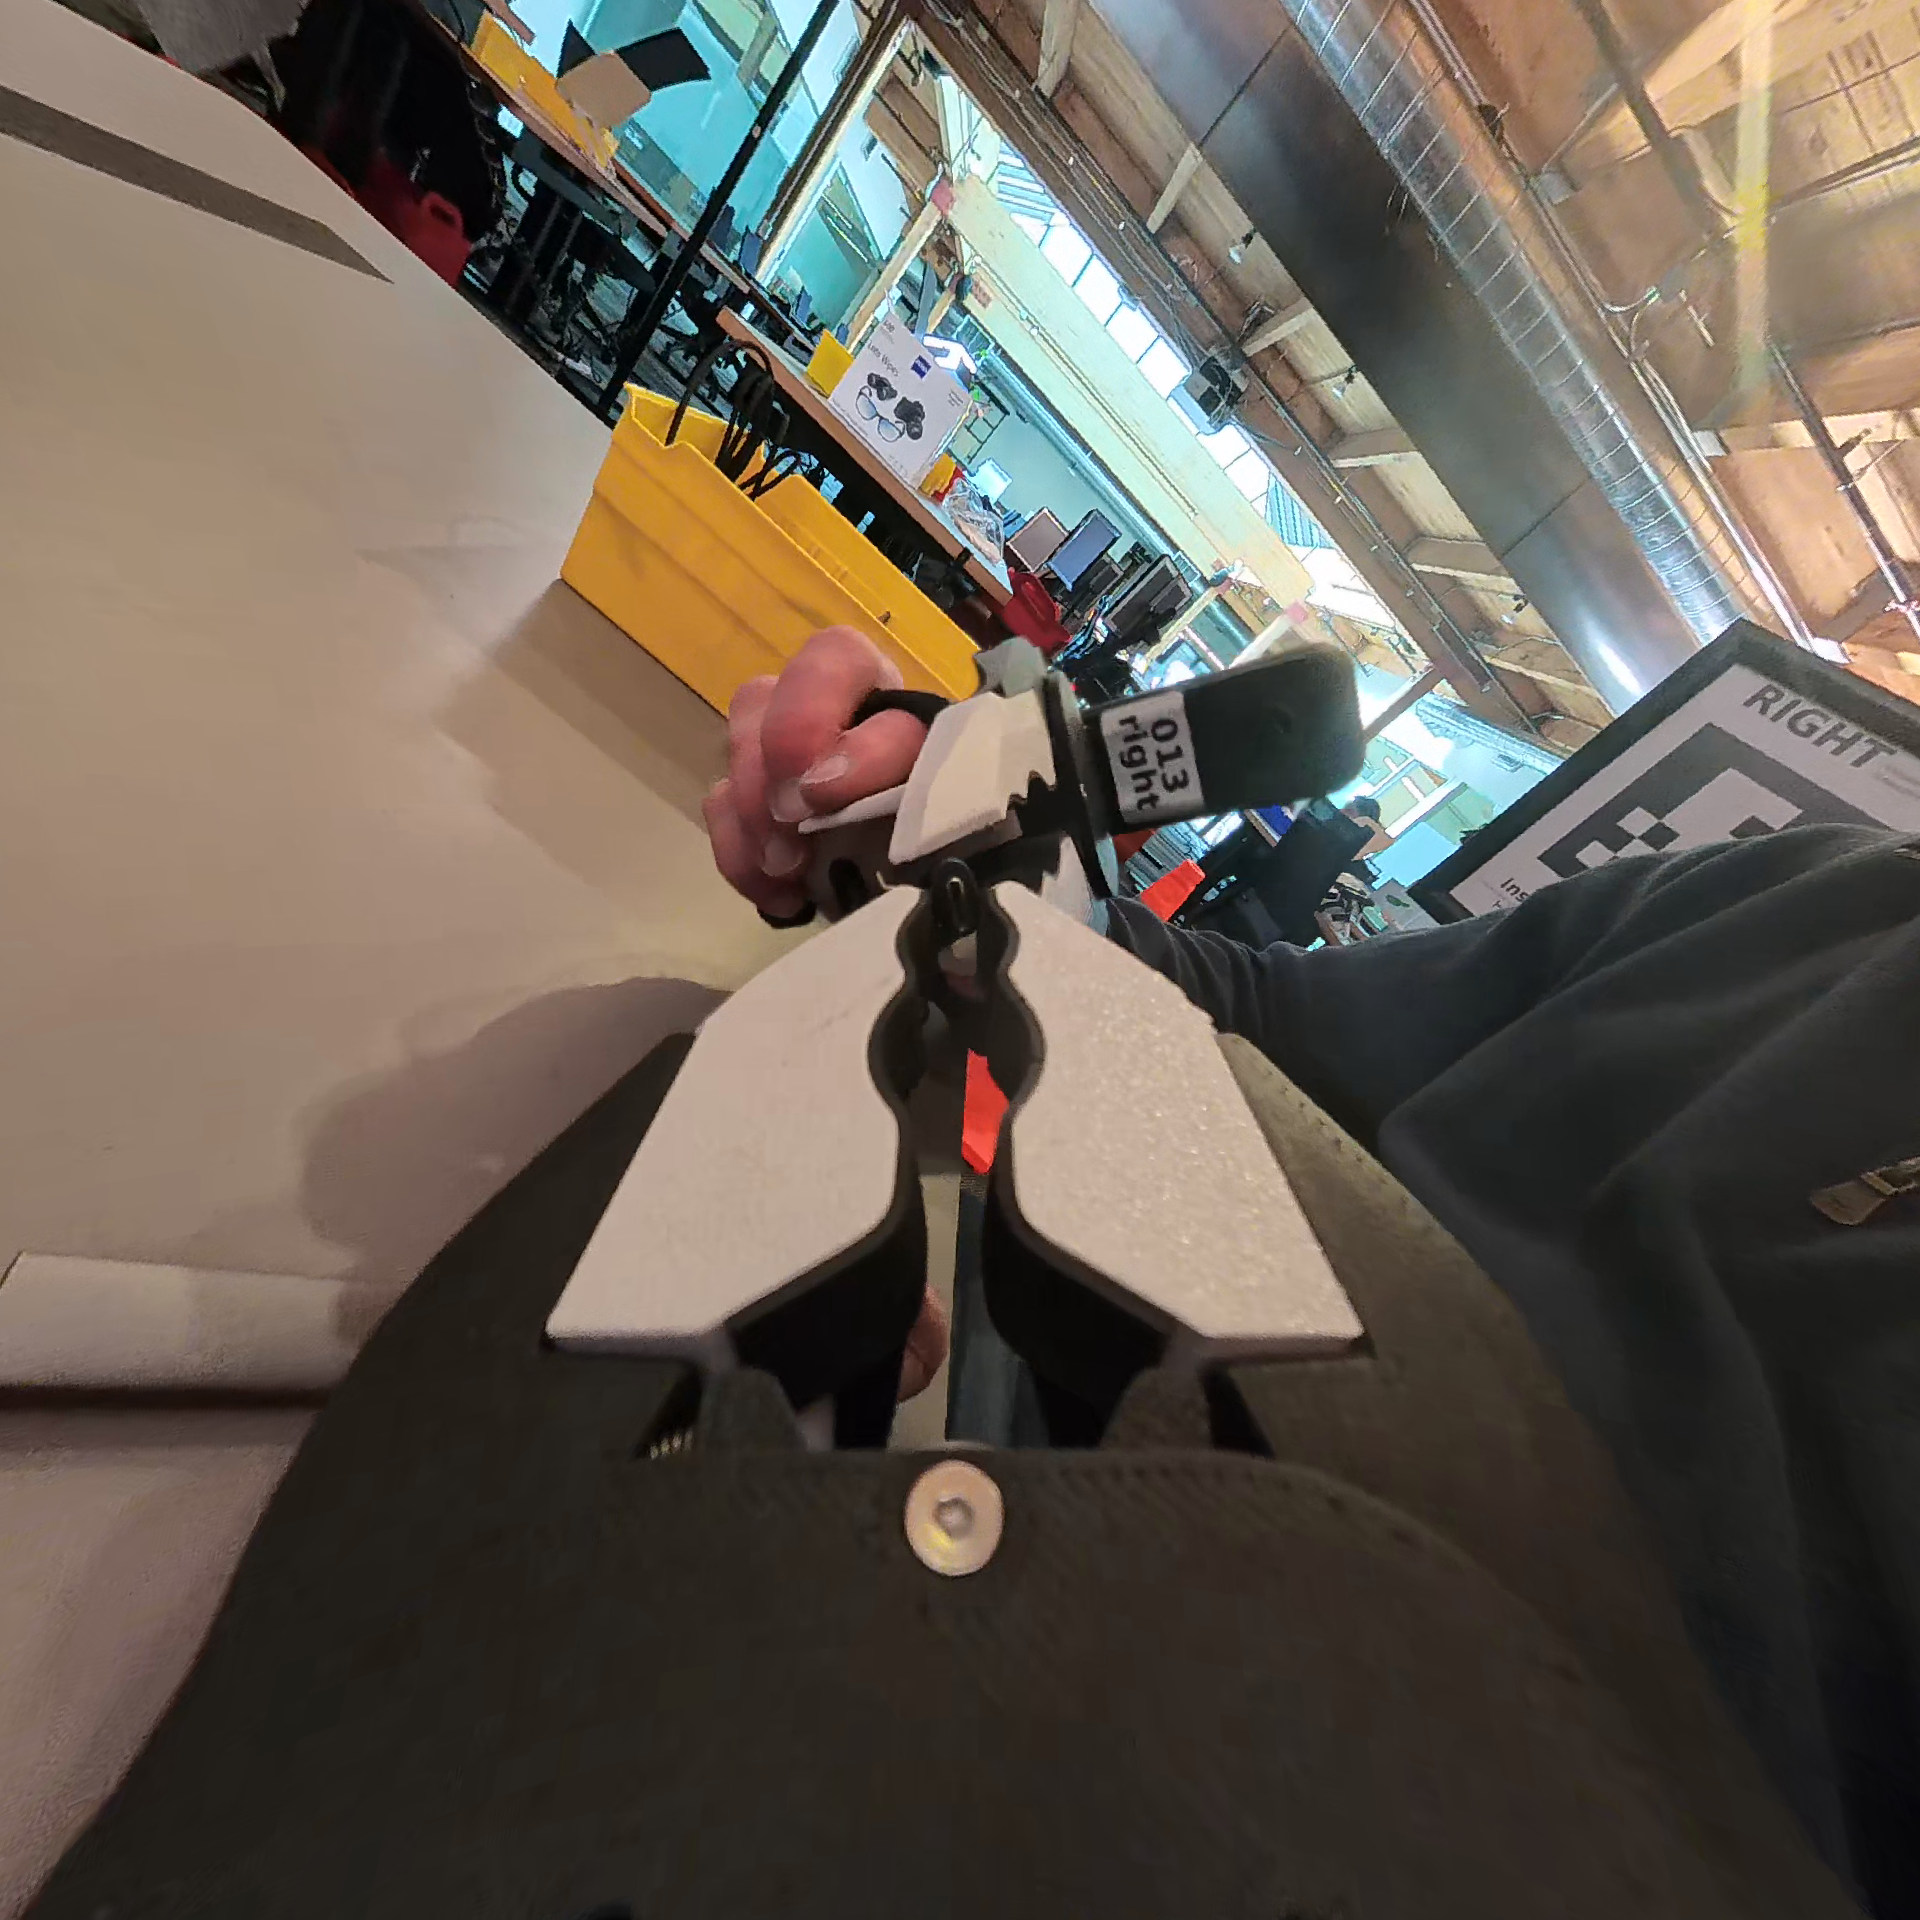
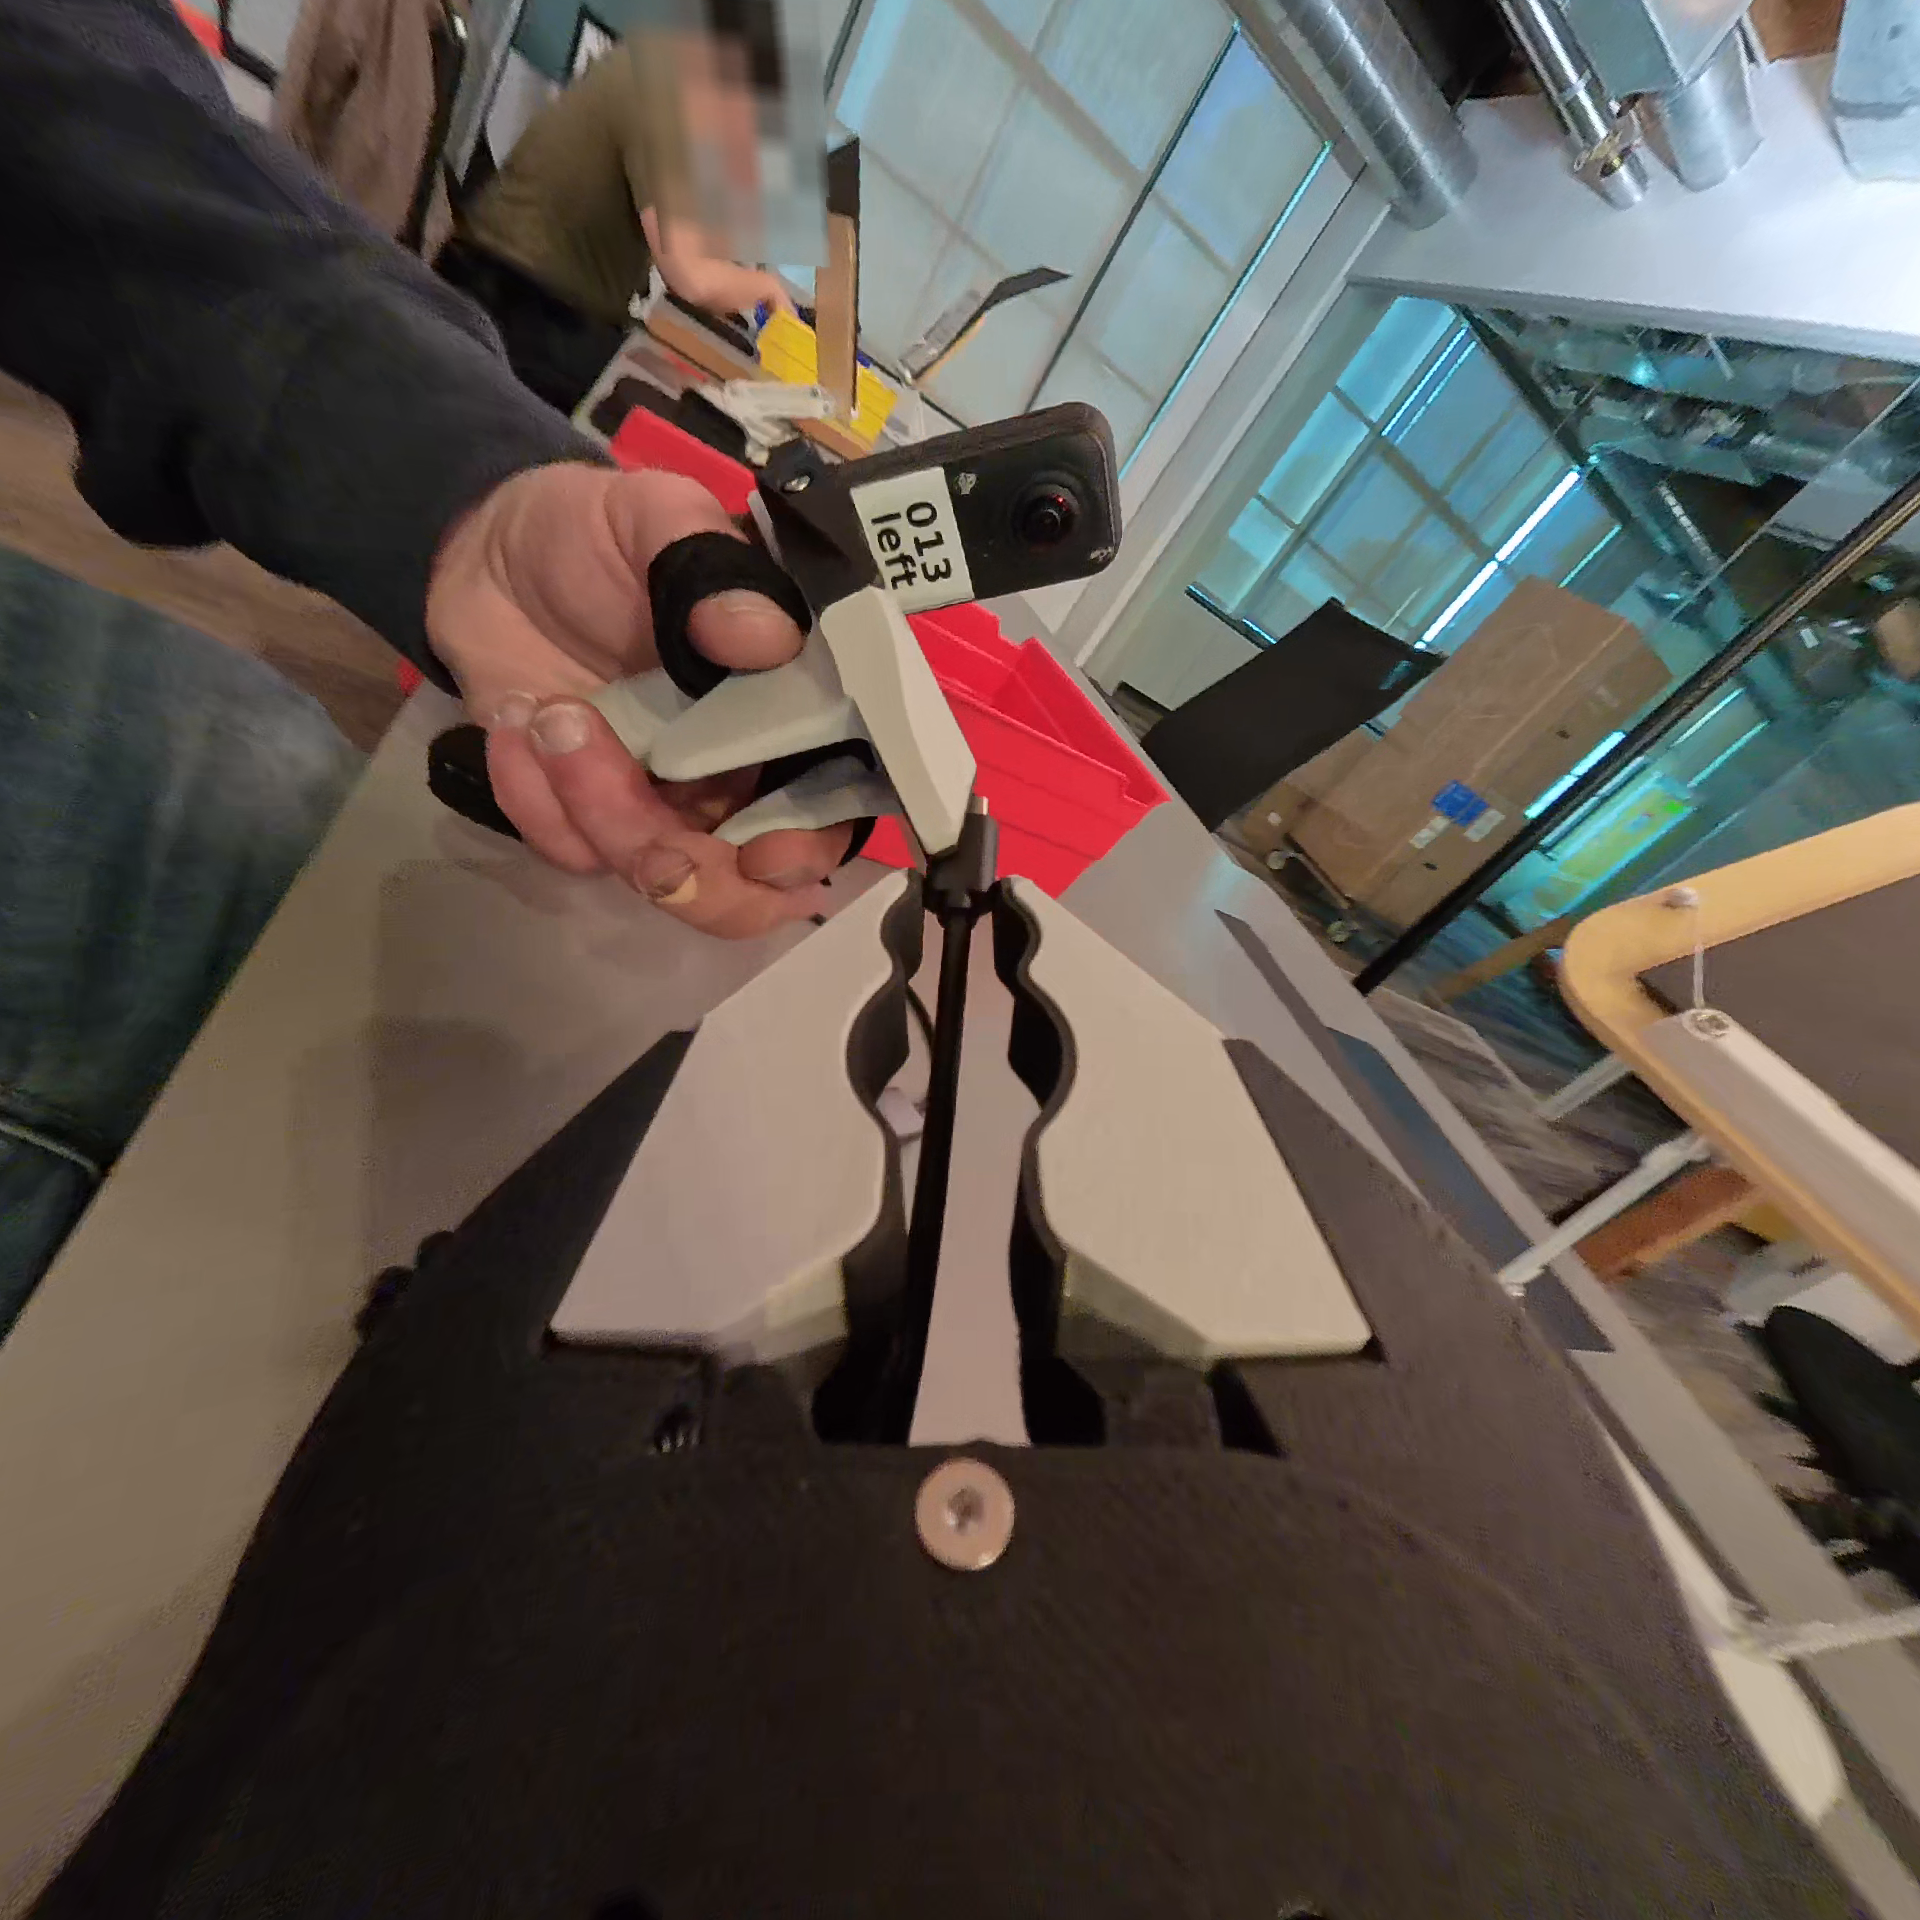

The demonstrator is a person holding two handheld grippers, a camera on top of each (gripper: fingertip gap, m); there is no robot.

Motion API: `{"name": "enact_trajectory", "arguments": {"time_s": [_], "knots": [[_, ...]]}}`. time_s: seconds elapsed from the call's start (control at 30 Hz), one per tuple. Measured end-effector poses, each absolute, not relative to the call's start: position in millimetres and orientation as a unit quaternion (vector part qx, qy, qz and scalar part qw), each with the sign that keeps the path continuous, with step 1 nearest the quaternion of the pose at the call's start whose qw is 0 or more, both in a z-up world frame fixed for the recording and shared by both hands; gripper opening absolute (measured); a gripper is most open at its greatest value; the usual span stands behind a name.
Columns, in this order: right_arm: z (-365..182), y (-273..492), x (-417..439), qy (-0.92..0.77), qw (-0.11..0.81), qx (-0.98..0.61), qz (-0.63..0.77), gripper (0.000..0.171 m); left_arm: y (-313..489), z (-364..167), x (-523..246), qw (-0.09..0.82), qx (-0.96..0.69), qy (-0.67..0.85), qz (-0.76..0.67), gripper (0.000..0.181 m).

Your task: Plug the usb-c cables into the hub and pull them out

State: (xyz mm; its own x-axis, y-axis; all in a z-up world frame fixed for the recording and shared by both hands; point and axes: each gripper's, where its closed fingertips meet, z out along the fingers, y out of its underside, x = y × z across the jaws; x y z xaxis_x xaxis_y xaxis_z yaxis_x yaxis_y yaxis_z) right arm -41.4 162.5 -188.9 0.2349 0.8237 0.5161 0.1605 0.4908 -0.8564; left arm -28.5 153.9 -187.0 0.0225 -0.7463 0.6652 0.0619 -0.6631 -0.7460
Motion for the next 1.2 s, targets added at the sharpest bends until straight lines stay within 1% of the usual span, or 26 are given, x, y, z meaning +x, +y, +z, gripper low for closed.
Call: {"name": "enact_trajectory", "arguments": {"time_s": [0.17, 0.37, 0.5, 0.6, 0.77, 0.87, 0.97, 1.03, 1.07, 1.13, 1.2], "knots": [[-190.3, 161.9, -40.1, -0.588, 0.662, -0.424, 0.194, 0.010, 152.6, -188.5, -27.3, 0.297, -0.642, 0.255, -0.659, 0.006], [-196.9, 166.7, -37.6, -0.590, 0.635, -0.452, 0.212, 0.009, 157.6, -194.4, -25.1, 0.296, -0.664, 0.239, -0.644, 0.007], [-201.3, 170.7, -35.4, -0.592, 0.621, -0.468, 0.212, 0.009, 169.3, -197.6, -31.9, 0.334, -0.687, 0.249, -0.595, 0.018], [-207.2, 175.7, -31.7, -0.589, 0.605, -0.488, 0.220, 0.009, 177.8, -200.1, -40.1, 0.384, -0.707, 0.287, -0.519, 0.026], [-221.9, 184.2, -24.5, -0.575, 0.555, -0.541, 0.263, 0.009, 179.8, -219.6, -46.0, 0.448, -0.722, 0.419, -0.321, 0.056], [-234.5, 188.1, -21.2, -0.572, 0.509, -0.575, 0.288, 0.009, 177.9, -230.6, -44.7, 0.454, -0.722, 0.457, -0.254, 0.065], [-244.1, 194.4, -16.7, -0.566, 0.477, -0.603, 0.297, 0.009, 174.3, -250.5, -45.0, 0.420, -0.742, 0.472, -0.226, 0.082], [-253.6, 196.5, -13.8, -0.569, 0.448, -0.620, 0.302, 0.009, 170.7, -273.0, -49.5, 0.375, -0.763, 0.490, -0.191, 0.105], [-258.0, 197.3, -12.7, -0.570, 0.437, -0.626, 0.303, 0.009, 168.9, -283.3, -52.3, 0.357, -0.771, 0.498, -0.174, 0.114], [-262.7, 199.0, -11.7, -0.571, 0.431, -0.630, 0.303, 0.009, 169.4, -299.4, -58.8, 0.342, -0.778, 0.510, -0.133, 0.126], [-262.4, 199.6, -12.0, -0.567, 0.434, -0.629, 0.308, 0.009, 172.1, -313.2, -66.3, 0.331, -0.777, 0.527, -0.087, 0.131]]}}
